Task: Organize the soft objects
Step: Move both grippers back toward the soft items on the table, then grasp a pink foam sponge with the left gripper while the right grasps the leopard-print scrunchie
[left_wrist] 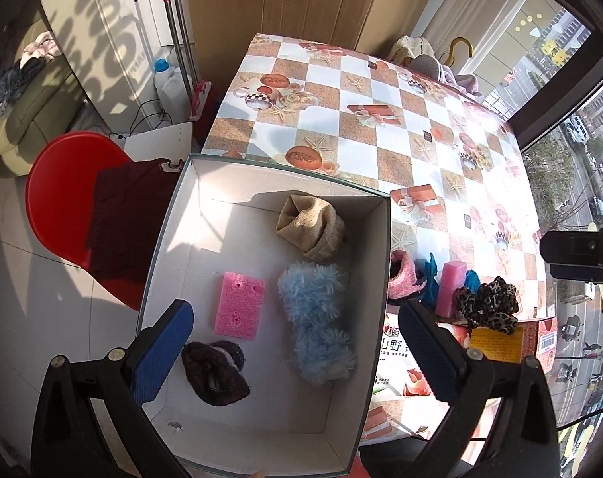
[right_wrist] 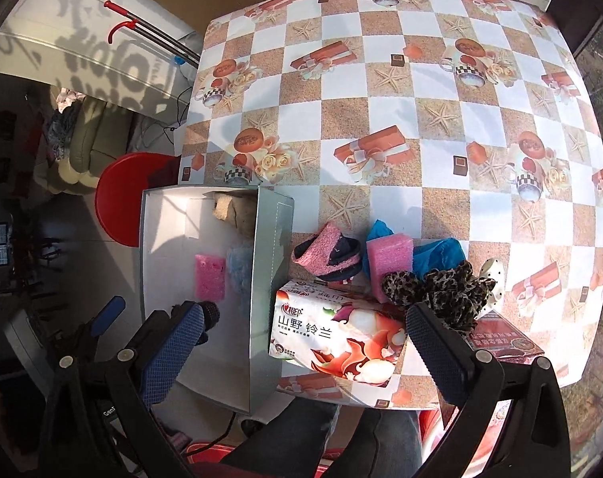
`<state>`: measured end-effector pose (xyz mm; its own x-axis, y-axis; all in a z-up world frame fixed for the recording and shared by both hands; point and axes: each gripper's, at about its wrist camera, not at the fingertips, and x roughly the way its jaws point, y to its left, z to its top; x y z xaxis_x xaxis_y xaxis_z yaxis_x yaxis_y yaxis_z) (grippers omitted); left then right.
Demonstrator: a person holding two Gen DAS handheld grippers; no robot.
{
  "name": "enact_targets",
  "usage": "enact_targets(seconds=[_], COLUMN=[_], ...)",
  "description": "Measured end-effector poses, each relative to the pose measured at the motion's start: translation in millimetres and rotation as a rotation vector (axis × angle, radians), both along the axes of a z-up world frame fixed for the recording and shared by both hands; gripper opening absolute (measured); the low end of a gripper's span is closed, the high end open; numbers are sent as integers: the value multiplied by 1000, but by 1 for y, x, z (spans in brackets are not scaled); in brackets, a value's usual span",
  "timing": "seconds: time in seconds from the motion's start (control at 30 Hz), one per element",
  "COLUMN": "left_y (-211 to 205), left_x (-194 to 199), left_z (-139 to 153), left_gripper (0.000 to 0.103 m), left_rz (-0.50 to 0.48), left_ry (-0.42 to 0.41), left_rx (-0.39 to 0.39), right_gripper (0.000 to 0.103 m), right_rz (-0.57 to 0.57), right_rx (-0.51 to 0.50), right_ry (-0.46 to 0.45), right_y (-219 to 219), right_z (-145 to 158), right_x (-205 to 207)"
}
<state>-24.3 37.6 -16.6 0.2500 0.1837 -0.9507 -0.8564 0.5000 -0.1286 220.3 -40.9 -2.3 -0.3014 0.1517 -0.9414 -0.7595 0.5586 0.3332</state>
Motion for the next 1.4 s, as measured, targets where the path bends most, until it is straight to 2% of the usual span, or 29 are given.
enact_targets(seconds=[0.17, 0.3, 0.47, 0.6, 0.77, 0.93, 1.1, 1.2, 1.3, 1.4], left_y=[-9, -20, -37, -51, -59, -62, -67, -69, -65, -44], left_x=[43, 83, 137, 174, 198, 214, 229, 237, 249, 264], left_z=[0, -6, -27, -49, -79, -103, -126, -137, -143, -138], left_gripper=[103, 103, 103, 103, 103, 103, 103, 103, 103, 103], left_rz=[-129, -241, -404, -540, -681, -754, -801, -814, -802, -703], left_ry=[38, 70, 161, 272, 413, 504, 568, 597, 612, 585], left_rx=[8, -2, -5, 22, 27, -5, -37, -44, -2, 72], right_gripper=[103, 103, 103, 103, 103, 103, 103, 103, 103, 103], right_rz=[-174, -294, -347, -303, -106, 90, 202, 219, 178, 84], right_rx=[-19, -62, -133, -174, -223, -327, -433, -472, -461, -433], right_ry=[5, -2, 18, 56, 68, 91, 125, 128, 85, 4], right_y=[-49, -87, -118, -118, -88, -64, -56, -56, -57, -63], right_z=[2, -10, -39, -63, -85, -117, -148, -159, -160, -153], right_x=[63, 105, 132, 135, 119, 97, 81, 81, 96, 124])
